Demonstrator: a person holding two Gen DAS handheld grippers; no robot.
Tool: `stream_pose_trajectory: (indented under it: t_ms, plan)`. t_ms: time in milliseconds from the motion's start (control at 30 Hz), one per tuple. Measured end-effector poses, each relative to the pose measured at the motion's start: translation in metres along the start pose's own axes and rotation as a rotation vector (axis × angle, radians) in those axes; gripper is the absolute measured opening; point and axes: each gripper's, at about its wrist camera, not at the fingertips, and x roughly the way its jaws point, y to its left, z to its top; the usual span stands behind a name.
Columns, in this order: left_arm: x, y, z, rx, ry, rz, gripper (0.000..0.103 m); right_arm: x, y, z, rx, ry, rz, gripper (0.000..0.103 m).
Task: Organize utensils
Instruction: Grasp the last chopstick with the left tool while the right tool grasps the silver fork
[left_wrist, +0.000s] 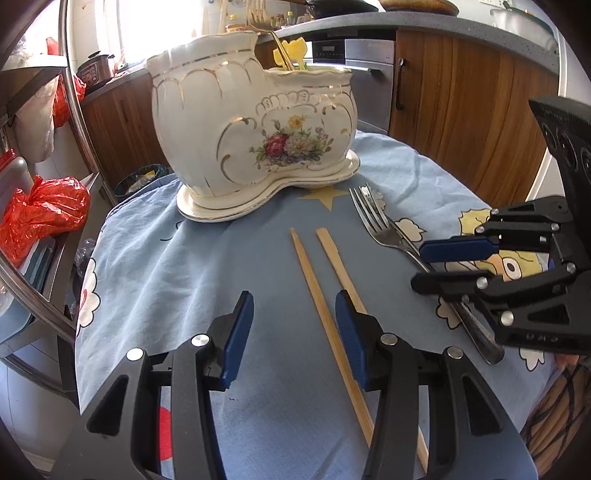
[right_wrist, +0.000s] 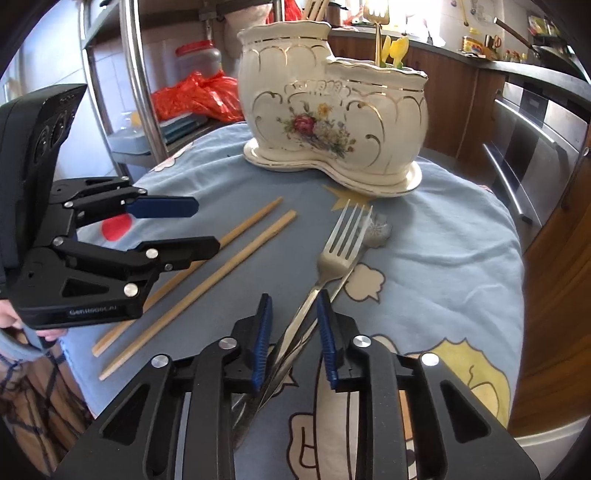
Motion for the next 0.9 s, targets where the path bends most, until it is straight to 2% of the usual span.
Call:
stream_pose_trajectory:
  t_ms: [133, 267, 433, 567, 767, 900]
  plan:
    - [0.005, -0.003, -0.001, 0.022, 0.036, -0.009, 0.037, 0.000, -0.005, 0.002, -0.009, 0.026, 0.014, 0.015]
    - [0.006, -0.007, -0.001, 0.050, 0.045, -0.022, 0.031, -0.003, -0.009, 0.000, -0.052, 0.087, 0.019, 0.012]
    - [0.005, -0.001, -0.001, 0.072, 0.060, -0.038, 0.030, -0.011, -0.017, -0.005, -0.104, 0.141, -0.002, 0.012]
    - [0.004, 0.011, -0.001, 0.095, 0.092, -0.015, 0.028, -0.015, -0.028, -0.008, -0.133, 0.191, -0.020, 0.009]
    - [0.001, 0.029, -0.002, 0.099, 0.127, -0.027, 0.028, -0.018, -0.044, -0.010, -0.112, 0.227, 0.018, 0.007]
    - [0.001, 0.029, -0.002, 0.120, 0.147, -0.030, 0.028, -0.015, -0.039, -0.007, -0.141, 0.250, 0.001, 0.007]
